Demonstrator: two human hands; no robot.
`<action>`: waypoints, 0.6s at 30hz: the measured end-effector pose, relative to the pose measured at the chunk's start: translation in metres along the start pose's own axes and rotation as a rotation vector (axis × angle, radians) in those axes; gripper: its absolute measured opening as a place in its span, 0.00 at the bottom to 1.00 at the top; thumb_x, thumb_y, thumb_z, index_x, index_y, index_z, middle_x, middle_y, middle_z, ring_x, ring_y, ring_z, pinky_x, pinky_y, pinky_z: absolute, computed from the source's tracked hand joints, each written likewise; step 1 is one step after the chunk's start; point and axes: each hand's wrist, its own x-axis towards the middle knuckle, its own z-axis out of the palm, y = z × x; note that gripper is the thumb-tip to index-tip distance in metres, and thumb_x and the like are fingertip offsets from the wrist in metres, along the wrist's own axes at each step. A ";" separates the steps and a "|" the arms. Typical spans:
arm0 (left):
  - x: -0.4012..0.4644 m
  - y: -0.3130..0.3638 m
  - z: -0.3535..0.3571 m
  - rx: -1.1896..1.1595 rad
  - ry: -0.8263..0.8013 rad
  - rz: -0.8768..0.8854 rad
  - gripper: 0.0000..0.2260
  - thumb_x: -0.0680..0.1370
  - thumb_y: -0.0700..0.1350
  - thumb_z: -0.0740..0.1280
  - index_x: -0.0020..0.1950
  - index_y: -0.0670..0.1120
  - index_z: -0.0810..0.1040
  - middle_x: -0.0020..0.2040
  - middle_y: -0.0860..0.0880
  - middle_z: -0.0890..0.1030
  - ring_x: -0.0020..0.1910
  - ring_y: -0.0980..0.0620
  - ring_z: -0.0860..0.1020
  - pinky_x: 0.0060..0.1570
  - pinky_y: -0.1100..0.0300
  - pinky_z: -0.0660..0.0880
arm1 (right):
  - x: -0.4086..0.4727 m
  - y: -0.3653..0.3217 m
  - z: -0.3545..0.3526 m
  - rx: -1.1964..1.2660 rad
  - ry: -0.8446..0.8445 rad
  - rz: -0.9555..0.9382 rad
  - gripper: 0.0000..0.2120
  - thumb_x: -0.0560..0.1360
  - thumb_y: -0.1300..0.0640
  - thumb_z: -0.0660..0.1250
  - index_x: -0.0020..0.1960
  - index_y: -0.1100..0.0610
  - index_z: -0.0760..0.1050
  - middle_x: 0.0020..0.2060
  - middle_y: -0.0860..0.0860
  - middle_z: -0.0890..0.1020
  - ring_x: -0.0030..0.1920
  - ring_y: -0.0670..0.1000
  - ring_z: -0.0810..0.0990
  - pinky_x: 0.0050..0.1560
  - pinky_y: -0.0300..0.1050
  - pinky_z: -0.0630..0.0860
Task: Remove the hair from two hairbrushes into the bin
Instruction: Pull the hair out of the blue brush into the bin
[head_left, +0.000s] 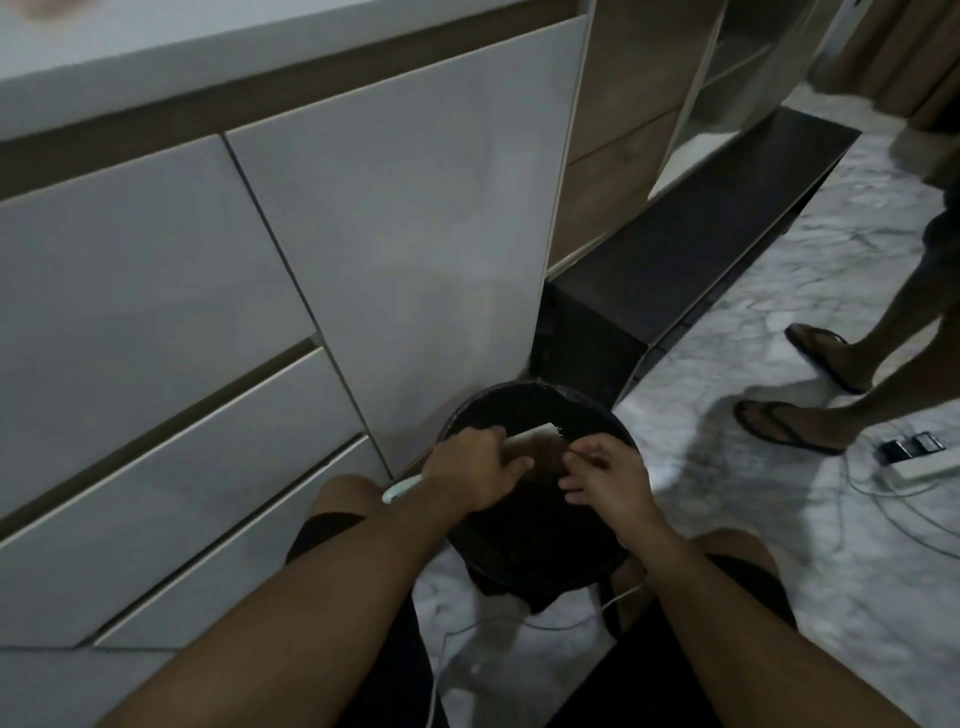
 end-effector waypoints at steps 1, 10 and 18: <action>0.001 0.001 0.004 -0.043 -0.035 -0.020 0.20 0.74 0.63 0.63 0.54 0.48 0.77 0.50 0.45 0.82 0.48 0.46 0.80 0.47 0.53 0.76 | -0.002 0.002 -0.001 0.012 -0.016 0.001 0.05 0.75 0.62 0.69 0.50 0.58 0.77 0.42 0.57 0.83 0.36 0.54 0.83 0.38 0.50 0.82; -0.009 -0.002 0.027 -0.662 -0.255 -0.237 0.12 0.79 0.54 0.63 0.46 0.47 0.79 0.34 0.46 0.80 0.24 0.51 0.74 0.22 0.62 0.69 | 0.006 0.018 -0.009 -0.149 0.048 -0.099 0.07 0.75 0.65 0.69 0.47 0.57 0.84 0.34 0.53 0.84 0.35 0.53 0.84 0.44 0.49 0.83; -0.020 -0.016 0.034 -0.773 -0.262 -0.313 0.11 0.79 0.53 0.64 0.48 0.47 0.81 0.34 0.45 0.83 0.22 0.51 0.74 0.22 0.63 0.69 | 0.002 0.022 0.002 -0.160 -0.016 -0.108 0.11 0.71 0.59 0.72 0.51 0.47 0.79 0.48 0.49 0.81 0.46 0.51 0.83 0.50 0.47 0.81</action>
